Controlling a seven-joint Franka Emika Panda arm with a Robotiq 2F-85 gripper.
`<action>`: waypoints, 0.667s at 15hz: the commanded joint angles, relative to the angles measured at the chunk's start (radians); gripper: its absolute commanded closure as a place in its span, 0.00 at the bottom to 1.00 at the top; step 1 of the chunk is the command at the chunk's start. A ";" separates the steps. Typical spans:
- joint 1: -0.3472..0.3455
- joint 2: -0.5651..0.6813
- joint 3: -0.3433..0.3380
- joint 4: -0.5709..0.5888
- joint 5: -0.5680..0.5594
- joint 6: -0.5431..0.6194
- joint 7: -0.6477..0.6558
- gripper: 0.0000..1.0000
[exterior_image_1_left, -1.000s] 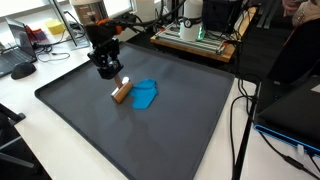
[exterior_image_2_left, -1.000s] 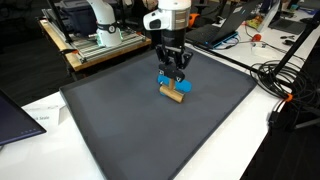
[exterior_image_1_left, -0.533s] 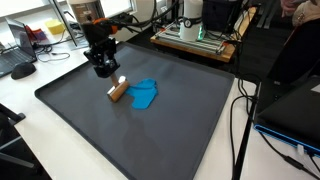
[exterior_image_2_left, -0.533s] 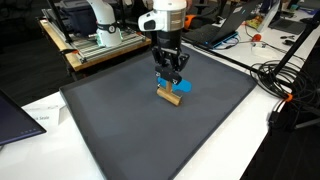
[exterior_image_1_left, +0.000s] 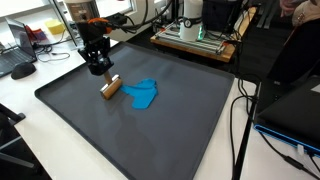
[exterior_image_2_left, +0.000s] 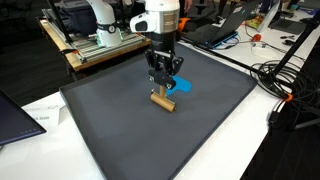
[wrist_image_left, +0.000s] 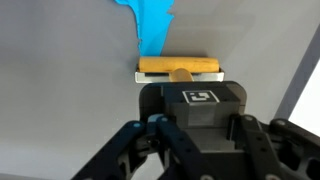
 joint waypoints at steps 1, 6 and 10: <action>-0.017 0.120 -0.023 0.005 -0.058 0.106 -0.021 0.78; -0.023 0.113 -0.044 0.008 -0.093 0.129 -0.034 0.78; -0.013 0.060 -0.051 -0.009 -0.098 0.109 -0.033 0.78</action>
